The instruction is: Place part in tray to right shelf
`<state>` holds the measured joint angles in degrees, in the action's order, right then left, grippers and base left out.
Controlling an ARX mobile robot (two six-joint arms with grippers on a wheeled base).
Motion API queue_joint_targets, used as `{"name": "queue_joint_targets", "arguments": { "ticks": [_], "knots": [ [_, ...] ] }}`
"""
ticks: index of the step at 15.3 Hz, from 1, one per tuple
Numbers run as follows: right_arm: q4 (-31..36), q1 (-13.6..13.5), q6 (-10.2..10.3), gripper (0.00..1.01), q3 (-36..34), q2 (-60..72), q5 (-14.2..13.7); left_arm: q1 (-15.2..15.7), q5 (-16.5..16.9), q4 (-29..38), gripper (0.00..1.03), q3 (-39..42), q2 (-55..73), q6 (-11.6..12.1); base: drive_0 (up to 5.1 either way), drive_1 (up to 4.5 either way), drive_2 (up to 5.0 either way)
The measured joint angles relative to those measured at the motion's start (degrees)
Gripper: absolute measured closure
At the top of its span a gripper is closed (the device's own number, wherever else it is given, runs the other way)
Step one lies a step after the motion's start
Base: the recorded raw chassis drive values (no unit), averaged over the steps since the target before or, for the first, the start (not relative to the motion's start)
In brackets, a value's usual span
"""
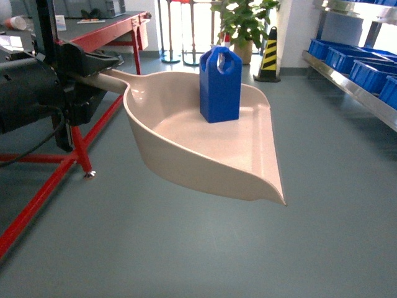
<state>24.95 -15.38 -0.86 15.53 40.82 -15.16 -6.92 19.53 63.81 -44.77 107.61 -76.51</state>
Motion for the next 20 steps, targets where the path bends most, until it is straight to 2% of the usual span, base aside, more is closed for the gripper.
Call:
{"name": "queue_joint_targets", "arguments": {
  "ticks": [20],
  "knots": [
    [0.09, 0.02, 0.0, 0.03, 0.0, -0.04, -0.02, -0.04, -0.02, 0.26, 0.89, 0.0, 0.0, 0.0, 0.1, 4.33, -4.2]
  ]
}}
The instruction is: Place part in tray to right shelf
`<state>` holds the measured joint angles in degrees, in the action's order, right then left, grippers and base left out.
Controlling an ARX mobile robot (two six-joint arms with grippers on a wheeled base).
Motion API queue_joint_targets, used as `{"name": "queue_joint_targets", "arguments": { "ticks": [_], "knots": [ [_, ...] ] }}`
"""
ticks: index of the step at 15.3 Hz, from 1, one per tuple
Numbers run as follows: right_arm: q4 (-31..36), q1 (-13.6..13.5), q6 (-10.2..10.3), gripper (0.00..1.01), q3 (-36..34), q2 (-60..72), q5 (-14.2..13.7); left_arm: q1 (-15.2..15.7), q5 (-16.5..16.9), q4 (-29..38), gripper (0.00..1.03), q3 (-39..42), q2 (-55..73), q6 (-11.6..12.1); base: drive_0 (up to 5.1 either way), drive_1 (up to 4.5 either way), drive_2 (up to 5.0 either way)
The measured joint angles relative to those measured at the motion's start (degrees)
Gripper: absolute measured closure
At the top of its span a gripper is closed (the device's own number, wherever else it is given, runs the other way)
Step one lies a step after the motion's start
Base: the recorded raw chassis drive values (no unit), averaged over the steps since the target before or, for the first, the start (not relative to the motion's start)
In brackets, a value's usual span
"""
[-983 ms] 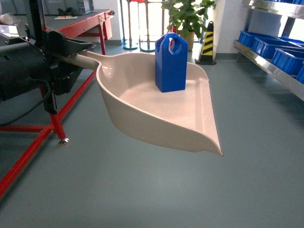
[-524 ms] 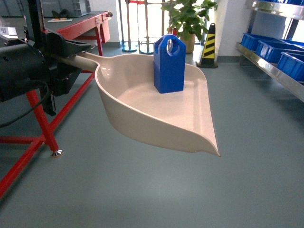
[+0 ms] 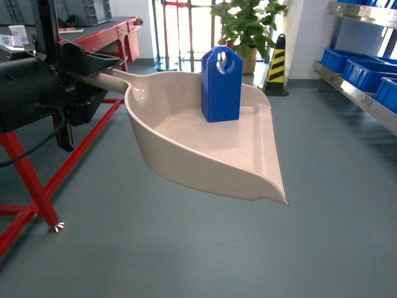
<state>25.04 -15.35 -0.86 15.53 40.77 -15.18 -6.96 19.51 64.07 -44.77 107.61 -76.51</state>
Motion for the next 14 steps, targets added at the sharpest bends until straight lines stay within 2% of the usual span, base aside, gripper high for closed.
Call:
{"name": "queue_joint_targets", "arguments": {
  "ticks": [14],
  "knots": [
    [-0.09, 0.0, 0.0, 0.03, 0.0, 0.07, 0.0, -0.04, 0.11, 0.26, 0.89, 0.0, 0.0, 0.0, -0.1, 4.23, -4.3]
  ]
}}
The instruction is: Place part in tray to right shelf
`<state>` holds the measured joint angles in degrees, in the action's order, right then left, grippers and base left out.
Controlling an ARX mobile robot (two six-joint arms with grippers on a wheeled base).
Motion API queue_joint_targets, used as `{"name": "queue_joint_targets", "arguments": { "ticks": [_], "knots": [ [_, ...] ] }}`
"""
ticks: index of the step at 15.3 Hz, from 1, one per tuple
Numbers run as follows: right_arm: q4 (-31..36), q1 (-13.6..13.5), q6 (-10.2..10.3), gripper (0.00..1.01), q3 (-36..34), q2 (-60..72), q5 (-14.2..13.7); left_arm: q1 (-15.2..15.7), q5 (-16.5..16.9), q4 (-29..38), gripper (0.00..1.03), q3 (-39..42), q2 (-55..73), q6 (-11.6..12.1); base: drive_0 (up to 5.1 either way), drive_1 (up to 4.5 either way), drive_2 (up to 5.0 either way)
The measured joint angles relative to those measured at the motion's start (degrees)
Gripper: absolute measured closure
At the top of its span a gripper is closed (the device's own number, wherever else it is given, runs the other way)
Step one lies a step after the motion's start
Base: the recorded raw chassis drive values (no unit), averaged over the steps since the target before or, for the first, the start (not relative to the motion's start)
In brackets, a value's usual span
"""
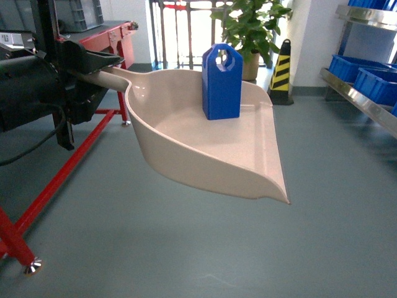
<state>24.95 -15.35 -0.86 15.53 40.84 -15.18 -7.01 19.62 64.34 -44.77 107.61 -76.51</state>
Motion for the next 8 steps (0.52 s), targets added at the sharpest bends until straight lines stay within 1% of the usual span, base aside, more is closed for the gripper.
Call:
{"name": "queue_joint_targets", "arguments": {
  "ticks": [7, 8],
  "knots": [
    [-0.09, -0.02, 0.0, 0.03, 0.0, 0.26, 0.0, 0.5, -0.44, -0.31, 0.89, -0.15, -0.02, 0.0, 0.0, 4.24, -4.3],
    [-0.04, 0.0, 0.0, 0.03, 0.02, 0.2, 0.0, 0.17, -0.11, -0.33, 0.89, -0.15, 0.0, -0.02, -1.8, -1.84, -1.8]
  ]
}}
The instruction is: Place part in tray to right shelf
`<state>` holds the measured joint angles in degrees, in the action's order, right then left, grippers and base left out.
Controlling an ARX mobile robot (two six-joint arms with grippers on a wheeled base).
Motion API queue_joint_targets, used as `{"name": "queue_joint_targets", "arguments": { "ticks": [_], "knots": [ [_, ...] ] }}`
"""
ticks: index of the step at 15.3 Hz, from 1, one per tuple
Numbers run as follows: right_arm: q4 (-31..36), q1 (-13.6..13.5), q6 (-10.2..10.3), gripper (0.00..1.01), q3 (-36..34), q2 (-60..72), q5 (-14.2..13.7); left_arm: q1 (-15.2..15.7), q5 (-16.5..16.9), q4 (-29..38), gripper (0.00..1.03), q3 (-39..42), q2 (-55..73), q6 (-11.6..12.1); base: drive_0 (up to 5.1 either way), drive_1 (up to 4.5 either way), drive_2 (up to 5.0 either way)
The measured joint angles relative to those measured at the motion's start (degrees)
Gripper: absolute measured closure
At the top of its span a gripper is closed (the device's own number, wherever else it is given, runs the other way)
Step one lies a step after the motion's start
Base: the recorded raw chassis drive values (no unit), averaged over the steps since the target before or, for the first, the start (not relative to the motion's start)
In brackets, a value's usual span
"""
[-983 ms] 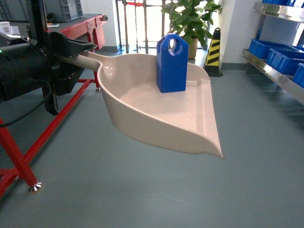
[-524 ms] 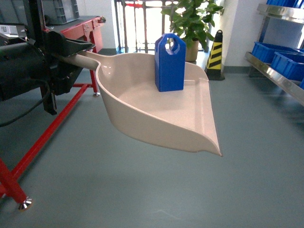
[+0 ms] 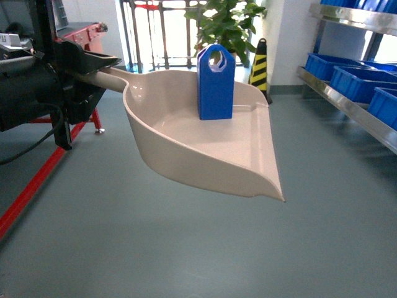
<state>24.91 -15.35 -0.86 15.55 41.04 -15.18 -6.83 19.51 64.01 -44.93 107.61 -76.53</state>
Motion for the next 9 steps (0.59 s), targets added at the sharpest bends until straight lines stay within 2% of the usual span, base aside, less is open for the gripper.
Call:
{"name": "queue_joint_targets", "arguments": {
  "ticks": [9],
  "knots": [
    [0.0, 0.0, 0.0, 0.03, 0.0, 0.0, 0.0, -0.11, 0.04, 0.15, 0.89, 0.0, 0.0, 0.0, -1.8, -1.84, -1.8]
  ]
}}
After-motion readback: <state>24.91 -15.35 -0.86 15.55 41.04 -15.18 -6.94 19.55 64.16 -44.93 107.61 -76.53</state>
